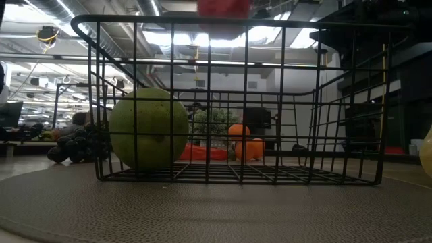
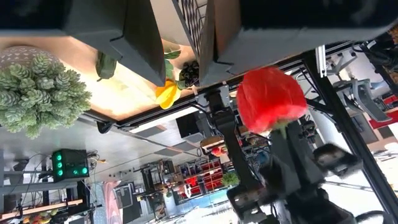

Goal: Build produce basket
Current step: Put the red bell pepper into the black wire basket

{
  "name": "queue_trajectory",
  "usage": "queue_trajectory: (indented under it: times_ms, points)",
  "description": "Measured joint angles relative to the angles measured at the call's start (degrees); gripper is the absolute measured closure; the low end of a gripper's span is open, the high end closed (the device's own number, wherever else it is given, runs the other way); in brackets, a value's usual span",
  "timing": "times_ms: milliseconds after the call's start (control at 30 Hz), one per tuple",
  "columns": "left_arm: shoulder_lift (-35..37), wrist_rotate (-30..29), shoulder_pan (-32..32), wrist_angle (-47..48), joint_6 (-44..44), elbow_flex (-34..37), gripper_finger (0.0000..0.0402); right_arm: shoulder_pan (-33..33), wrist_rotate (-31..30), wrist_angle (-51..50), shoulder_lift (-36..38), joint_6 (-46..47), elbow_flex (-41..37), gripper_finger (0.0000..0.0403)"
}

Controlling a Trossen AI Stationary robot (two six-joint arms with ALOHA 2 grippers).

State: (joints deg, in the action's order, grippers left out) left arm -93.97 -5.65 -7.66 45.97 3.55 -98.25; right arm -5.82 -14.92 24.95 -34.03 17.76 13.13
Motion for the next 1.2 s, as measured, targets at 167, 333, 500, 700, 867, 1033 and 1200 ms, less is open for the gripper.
queue_trajectory:
  times_ms: [167, 333, 500, 700, 867, 1033, 1200]
  points:
    - [-2.75, 0.02, 0.00, 1.95, 0.05, 0.10, 0.0400, 0.01, -0.02, 0.63, -0.17, -0.04, -0.01, 0.0306]
    - [-4.39, 0.00, 0.00, -0.44, 0.21, 0.01, 0.0400, 0.02, -0.02, 0.10, -0.45, -0.04, 0.00, 0.0306]
    - [-5.28, 0.01, 0.00, -2.45, 1.39, 0.00, 0.0400, 0.00, -0.02, 0.14, -0.76, -0.01, 0.00, 0.0306]
    - [-6.61, 0.02, 0.00, -5.13, 2.21, -0.09, 0.0400, 0.02, -0.02, 0.55, -0.96, 0.07, 0.00, 0.0306]
    - [-7.50, 0.53, 0.00, -4.80, 2.96, -0.01, 0.0399, 0.02, -0.02, 0.53, -0.97, 0.11, 0.00, 0.0306]
    - [-7.78, 0.66, 0.00, -4.45, 2.96, 0.05, 0.0400, 0.02, -0.02, 0.53, -0.98, 0.09, 0.00, 0.0306]
    - [-7.76, 0.67, 0.00, -4.50, 2.97, 0.04, 0.0399, 0.01, -0.02, 0.51, -0.96, 0.11, 0.00, 0.0306]
